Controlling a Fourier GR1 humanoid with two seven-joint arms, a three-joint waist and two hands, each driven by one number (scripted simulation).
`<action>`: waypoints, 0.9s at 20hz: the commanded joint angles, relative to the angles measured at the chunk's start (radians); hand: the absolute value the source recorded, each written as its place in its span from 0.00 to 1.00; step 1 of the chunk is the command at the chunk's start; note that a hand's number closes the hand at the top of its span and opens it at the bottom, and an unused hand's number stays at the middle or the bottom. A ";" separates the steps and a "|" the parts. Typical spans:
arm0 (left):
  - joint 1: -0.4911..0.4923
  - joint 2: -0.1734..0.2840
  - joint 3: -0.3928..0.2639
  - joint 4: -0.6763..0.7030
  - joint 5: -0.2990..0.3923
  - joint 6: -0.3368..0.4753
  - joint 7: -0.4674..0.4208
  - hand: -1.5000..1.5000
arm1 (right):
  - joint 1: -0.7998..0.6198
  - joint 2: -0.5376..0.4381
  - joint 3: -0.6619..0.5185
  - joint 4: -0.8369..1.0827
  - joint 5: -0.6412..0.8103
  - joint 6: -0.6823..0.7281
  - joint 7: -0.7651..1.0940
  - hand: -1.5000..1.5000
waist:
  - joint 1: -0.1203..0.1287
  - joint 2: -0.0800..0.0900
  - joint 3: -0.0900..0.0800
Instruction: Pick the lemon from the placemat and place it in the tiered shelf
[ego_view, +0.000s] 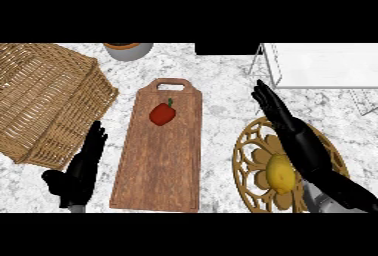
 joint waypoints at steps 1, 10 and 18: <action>-0.027 0.018 0.025 0.032 0.007 -0.012 0.056 0.50 | 0.096 -0.025 -0.077 -0.067 0.036 -0.100 0.040 1.00 | -0.008 -0.003 -0.005; 0.124 0.097 0.110 0.058 0.112 -0.024 0.179 0.50 | 0.510 -0.098 -0.470 0.105 0.111 -0.482 0.261 1.00 | -0.148 -0.008 -0.006; -0.040 0.134 0.090 0.064 0.117 -0.069 0.349 0.50 | 0.916 -0.100 -0.441 -0.389 0.087 -0.376 0.243 0.00 | -0.043 -0.005 -0.007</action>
